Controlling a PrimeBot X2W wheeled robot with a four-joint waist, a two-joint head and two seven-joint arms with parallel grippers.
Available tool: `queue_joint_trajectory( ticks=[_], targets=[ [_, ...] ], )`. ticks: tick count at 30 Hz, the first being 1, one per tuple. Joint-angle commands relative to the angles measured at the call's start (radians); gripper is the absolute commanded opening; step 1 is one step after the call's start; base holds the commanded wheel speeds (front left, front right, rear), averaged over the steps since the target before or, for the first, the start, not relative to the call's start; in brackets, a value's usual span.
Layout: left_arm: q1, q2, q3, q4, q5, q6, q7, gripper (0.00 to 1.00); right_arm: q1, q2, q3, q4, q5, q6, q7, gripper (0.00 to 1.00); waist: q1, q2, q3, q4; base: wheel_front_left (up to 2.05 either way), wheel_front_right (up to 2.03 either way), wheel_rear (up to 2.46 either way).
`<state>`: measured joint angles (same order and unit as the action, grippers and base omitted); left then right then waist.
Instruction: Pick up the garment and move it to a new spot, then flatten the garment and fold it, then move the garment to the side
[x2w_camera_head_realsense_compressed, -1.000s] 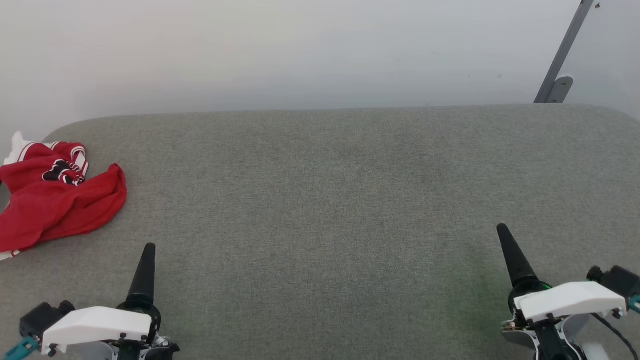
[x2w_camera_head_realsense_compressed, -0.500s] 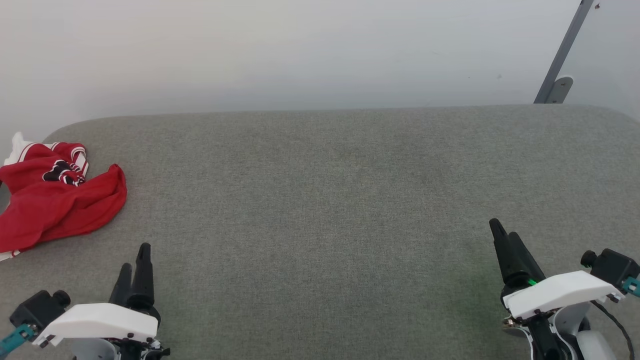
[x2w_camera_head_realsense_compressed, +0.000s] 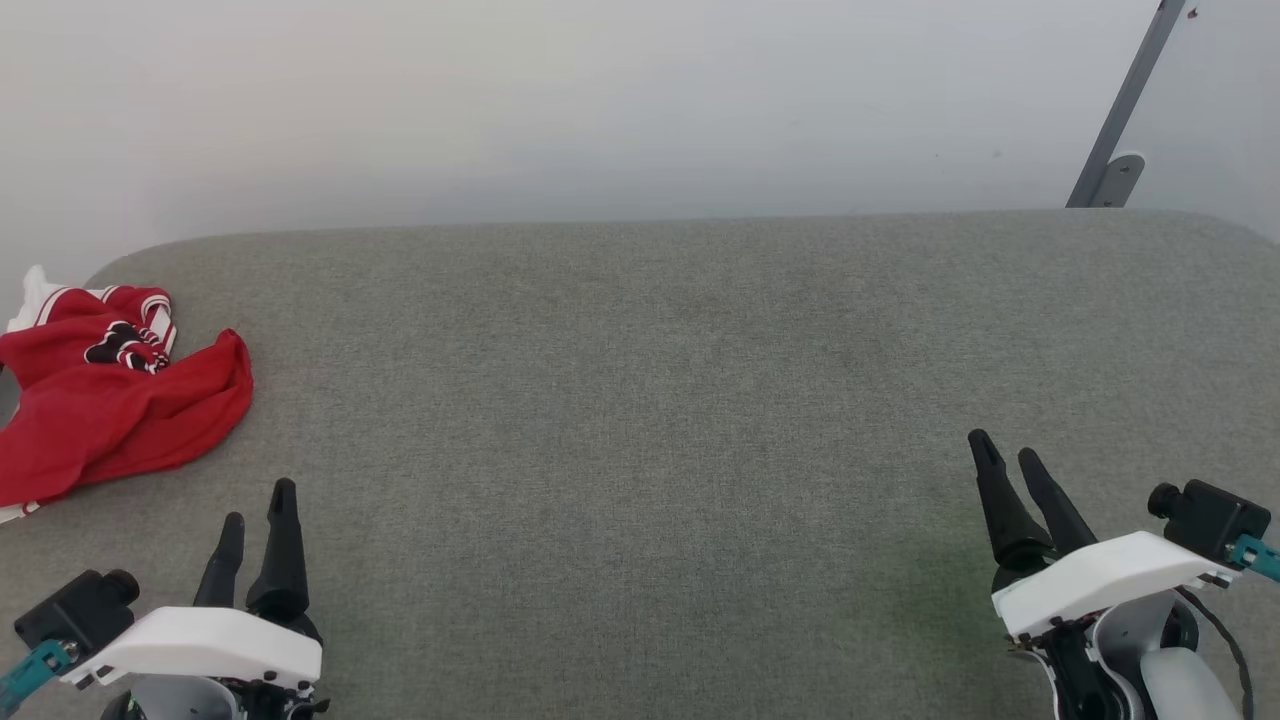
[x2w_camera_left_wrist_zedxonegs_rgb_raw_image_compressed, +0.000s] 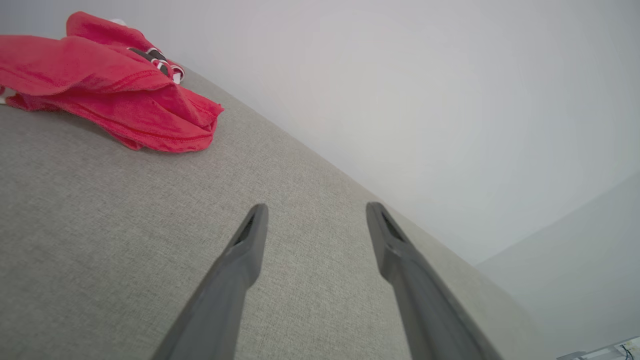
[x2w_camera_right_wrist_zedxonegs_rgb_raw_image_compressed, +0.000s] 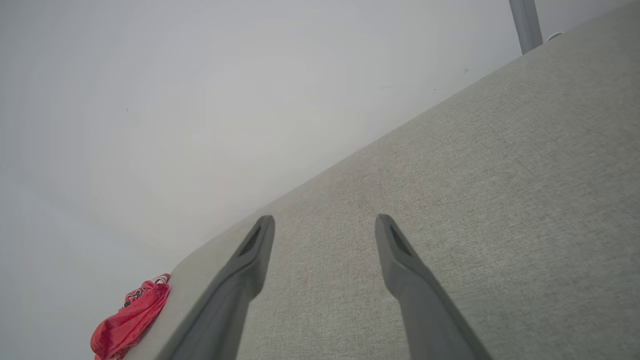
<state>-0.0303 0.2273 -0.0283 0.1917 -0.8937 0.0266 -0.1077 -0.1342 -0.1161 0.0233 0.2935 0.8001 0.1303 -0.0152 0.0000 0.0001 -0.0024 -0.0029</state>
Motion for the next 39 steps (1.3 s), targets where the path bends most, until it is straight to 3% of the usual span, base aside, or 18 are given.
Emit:
queue_joint_trajectory(
  ticks=[1, 39],
  targets=[
    [0.004, 0.015, -0.004, -0.011, 0.039, -0.001, -0.013, 1.00, -0.027, -0.008, 0.002, -0.015, -0.034, 0.000, -0.010, 1.00, 0.0000, -0.0001, 0.000, 0.000, 0.00, 0.00, 0.00],
    [0.036, 0.087, -0.074, -0.058, 0.338, 0.046, -0.106, 1.00, -0.031, -0.029, 0.028, -0.033, -0.374, 0.000, -0.063, 1.00, 0.0000, -0.0001, -0.005, -0.001, 0.00, 0.00, 0.00]
  ],
)
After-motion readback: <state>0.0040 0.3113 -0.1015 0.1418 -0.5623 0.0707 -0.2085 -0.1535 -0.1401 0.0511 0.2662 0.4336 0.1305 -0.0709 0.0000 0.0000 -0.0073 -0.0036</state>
